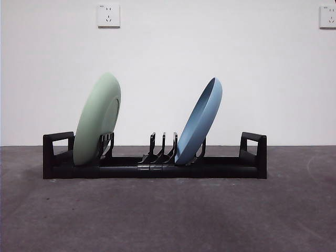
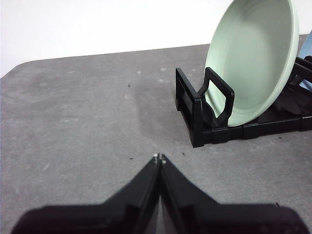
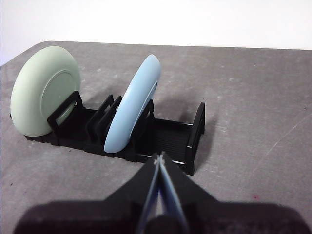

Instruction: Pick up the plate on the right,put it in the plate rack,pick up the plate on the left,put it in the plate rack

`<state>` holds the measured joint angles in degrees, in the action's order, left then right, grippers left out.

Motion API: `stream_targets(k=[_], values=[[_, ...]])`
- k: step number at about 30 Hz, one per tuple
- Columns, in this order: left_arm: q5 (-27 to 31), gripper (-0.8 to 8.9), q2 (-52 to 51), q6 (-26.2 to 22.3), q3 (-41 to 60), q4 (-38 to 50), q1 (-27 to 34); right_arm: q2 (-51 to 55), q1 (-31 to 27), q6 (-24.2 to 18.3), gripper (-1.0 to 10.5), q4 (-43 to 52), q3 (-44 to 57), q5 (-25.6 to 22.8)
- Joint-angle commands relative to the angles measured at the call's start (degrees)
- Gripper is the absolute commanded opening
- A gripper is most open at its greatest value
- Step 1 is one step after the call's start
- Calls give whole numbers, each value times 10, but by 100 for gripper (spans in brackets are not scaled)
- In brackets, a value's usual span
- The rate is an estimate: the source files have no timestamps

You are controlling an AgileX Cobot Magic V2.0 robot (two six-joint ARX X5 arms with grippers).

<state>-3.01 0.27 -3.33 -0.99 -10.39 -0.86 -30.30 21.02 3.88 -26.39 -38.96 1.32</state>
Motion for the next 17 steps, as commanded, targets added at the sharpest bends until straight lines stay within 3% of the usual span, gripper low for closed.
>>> stream_targets(k=[1, 13, 17], values=[[-1, -4, -2, 6, 8, 1, 2, 0, 0, 6, 5, 4, 5, -2], [-1, -4, -2, 6, 8, 1, 2, 0, 0, 6, 5, 4, 5, -2], [-1, -4, -2, 6, 8, 1, 2, 15, -4, -60, 5, 3, 7, -35]])
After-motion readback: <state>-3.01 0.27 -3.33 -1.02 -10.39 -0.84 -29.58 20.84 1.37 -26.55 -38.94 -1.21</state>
